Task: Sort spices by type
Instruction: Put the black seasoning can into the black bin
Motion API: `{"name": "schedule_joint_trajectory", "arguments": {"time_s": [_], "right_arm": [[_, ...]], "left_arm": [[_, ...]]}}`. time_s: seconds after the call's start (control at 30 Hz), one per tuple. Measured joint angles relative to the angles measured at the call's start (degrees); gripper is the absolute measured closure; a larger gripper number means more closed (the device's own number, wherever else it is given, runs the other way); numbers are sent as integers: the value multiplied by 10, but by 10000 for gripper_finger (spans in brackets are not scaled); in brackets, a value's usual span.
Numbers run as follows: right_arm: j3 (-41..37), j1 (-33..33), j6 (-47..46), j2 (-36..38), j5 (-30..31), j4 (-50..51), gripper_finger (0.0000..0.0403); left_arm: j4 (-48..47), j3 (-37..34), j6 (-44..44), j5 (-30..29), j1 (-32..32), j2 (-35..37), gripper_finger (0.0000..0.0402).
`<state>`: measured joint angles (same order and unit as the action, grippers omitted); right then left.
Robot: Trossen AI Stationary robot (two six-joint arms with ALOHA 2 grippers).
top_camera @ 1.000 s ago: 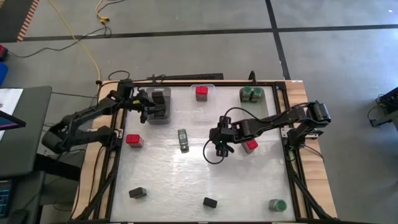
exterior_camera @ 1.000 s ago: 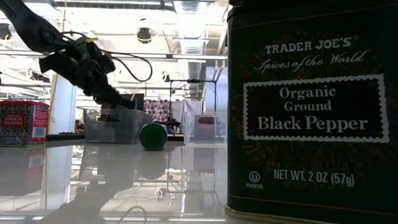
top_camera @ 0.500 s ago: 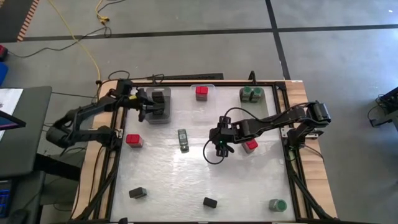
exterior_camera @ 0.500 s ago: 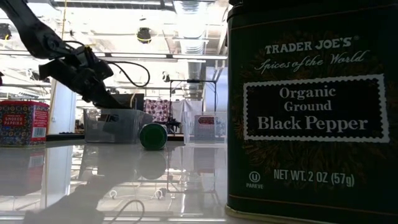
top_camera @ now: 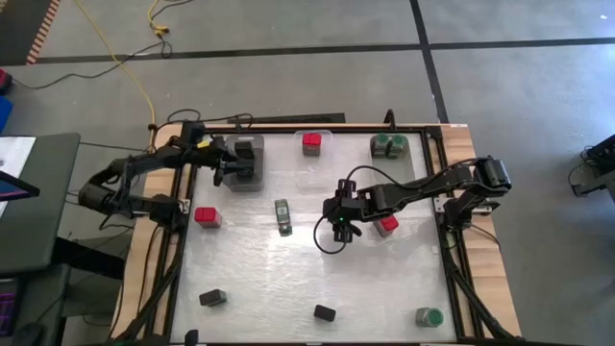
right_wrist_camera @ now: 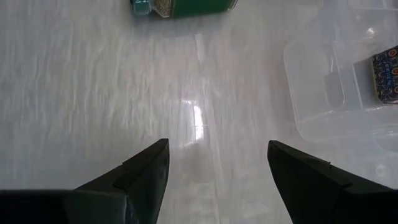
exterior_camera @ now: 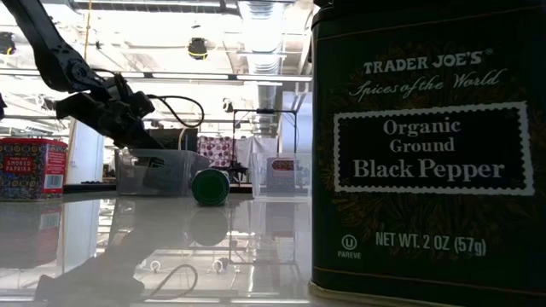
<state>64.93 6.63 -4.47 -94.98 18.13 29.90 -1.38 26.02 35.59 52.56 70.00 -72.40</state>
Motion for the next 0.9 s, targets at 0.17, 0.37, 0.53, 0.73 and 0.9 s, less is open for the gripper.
{"name": "schedule_joint_trajectory", "arguments": {"time_s": [0.17, 0.37, 0.53, 0.73, 0.9], "right_arm": [[0, 0, 0, 0, 0, -3, 104], [0, 0, 2, 0, 0, -6, 104], [0, 0, 2, 0, 0, -6, 104], [0, 0, 3, 0, 0, -6, 104], [0, 0, 4, 0, 0, -6, 104]], "left_arm": [[-1, 0, 15, 1, 16, 0, 268], [-1, 0, 26, 2, 18, 0, 268], [-1, 0, 19, -4, 17, 1, 268], [3, 0, -32, -18, 17, 1, 268], [18, 0, -68, -22, 17, 1, 268]]}}
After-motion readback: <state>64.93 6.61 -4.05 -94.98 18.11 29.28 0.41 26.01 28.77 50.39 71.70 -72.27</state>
